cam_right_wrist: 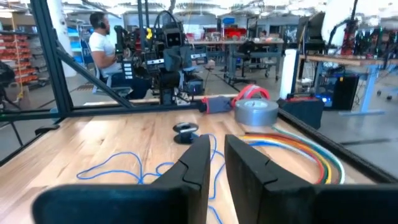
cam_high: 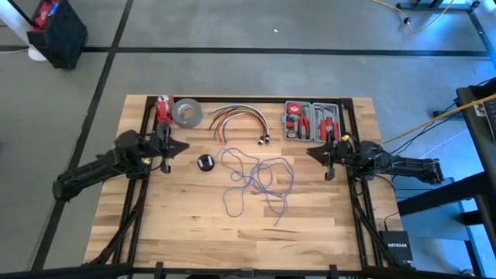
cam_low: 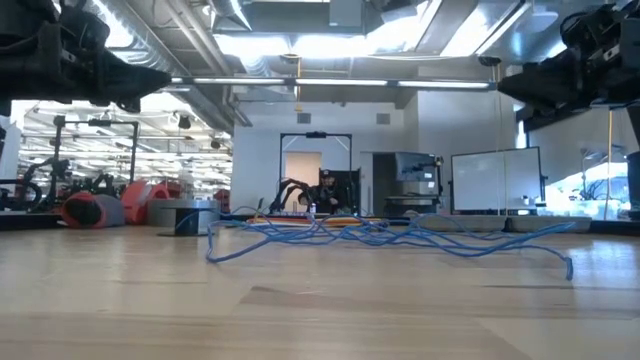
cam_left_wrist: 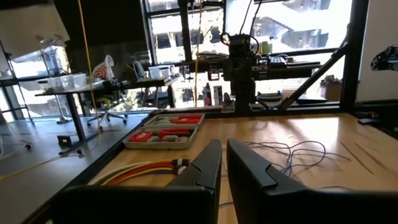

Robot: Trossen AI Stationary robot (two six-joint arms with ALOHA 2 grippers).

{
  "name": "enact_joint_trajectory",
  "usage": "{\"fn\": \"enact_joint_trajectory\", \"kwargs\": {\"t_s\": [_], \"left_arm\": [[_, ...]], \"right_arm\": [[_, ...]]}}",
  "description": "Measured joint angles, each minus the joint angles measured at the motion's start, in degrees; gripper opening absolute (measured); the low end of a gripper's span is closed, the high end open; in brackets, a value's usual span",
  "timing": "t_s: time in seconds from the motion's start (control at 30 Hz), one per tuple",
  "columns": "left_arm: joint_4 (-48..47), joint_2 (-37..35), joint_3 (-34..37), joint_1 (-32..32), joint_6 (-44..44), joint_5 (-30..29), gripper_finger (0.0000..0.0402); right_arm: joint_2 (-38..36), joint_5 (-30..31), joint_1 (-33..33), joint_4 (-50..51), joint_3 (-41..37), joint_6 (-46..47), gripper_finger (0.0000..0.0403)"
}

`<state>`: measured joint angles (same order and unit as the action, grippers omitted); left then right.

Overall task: Coil cords
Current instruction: Return to Home Position

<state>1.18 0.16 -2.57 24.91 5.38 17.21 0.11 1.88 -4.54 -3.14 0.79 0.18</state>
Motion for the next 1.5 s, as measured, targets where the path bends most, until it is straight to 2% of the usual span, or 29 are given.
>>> {"fn": "enact_joint_trajectory", "kwargs": {"t_s": [0.1, 0.8, 0.97, 1.07, 1.23, 1.5], "left_arm": [[2.55, 0.03, 2.01, 0.07, 0.44, 0.0, 0.002], [2.96, 0.04, 2.04, 0.11, -0.22, -1.31, 0.002], [2.81, 0.04, 2.04, 0.11, -0.17, -1.31, 0.002], [2.81, 0.04, 2.04, 0.11, 0.03, -1.31, 0.002], [2.78, 0.04, 2.04, 0.12, 0.11, -1.33, 0.002], [2.01, 0.04, 2.04, 0.11, 0.2, -1.36, 0.002]], "right_arm": [[0.0, 0.06, 0.0, 0.97, -0.08, 0.62, 0.0053], [0.02, 1.06, 0.0, -0.06, -0.25, -1.64, 0.0053], [0.01, 5.8, 0.0, 0.17, -0.27, -1.92, 0.0053], [0.01, 3.96, 0.0, -0.13, -0.3, -1.43, 0.0053], [0.03, -2.54, 0.0, 1.76, -0.32, -0.21, 0.0053], [0.01, -1.54, 0.0, 1.91, -0.34, 0.05, 0.0053]]}}
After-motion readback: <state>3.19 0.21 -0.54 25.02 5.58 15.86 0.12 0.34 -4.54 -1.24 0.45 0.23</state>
